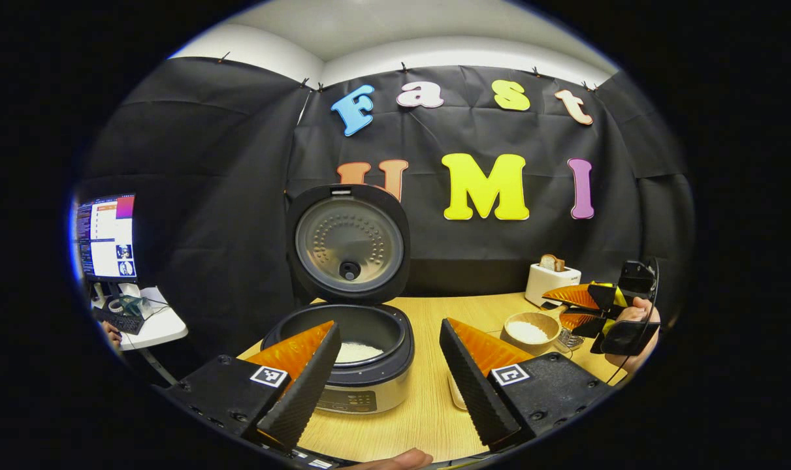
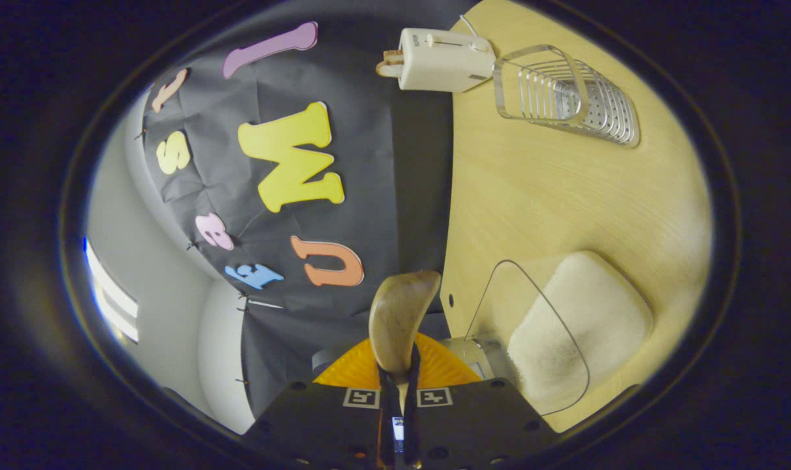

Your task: Close the left gripper, press the button to open the rice cooker; take a wooden spoon from the chopstick holder with the right hand, scoop a spoonful of rice and pour it into the rice cooker, then put the wooden spoon back into the chopstick holder.

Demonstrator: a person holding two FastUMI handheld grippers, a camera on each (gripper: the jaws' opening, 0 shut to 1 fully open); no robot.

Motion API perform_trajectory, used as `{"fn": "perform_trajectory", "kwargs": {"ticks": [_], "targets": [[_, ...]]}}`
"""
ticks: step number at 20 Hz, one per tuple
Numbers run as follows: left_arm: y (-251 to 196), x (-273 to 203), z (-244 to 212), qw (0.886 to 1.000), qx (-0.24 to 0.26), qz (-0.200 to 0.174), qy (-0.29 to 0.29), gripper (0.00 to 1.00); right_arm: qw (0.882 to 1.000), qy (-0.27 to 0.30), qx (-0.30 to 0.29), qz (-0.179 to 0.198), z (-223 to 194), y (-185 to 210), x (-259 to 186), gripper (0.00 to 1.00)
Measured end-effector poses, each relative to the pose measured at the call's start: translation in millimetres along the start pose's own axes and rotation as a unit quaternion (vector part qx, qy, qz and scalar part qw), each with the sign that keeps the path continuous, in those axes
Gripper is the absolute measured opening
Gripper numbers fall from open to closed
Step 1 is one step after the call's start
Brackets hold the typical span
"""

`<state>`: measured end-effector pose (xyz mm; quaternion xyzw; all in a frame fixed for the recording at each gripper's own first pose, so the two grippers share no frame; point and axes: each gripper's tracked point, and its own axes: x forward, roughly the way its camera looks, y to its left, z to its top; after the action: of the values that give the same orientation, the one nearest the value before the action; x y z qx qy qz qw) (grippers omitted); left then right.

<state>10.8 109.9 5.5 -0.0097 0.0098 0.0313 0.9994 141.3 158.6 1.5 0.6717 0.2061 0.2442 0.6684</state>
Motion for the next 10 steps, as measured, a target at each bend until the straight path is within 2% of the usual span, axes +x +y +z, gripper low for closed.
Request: {"fn": "perform_trajectory", "kwargs": {"ticks": [4, 10], "targets": [[17, -7, 6, 1.000, 0.002, 0.007, -0.009, 0.97, 1.000, 0.013, -0.019, -0.009, -26, 17, 19, 0.06], [62, -16, 5, 0.999, -0.003, 0.038, -0.010, 0.97, 0.998, 0.041, -0.050, -0.016, -74, 52, 63, 0.06]]}}
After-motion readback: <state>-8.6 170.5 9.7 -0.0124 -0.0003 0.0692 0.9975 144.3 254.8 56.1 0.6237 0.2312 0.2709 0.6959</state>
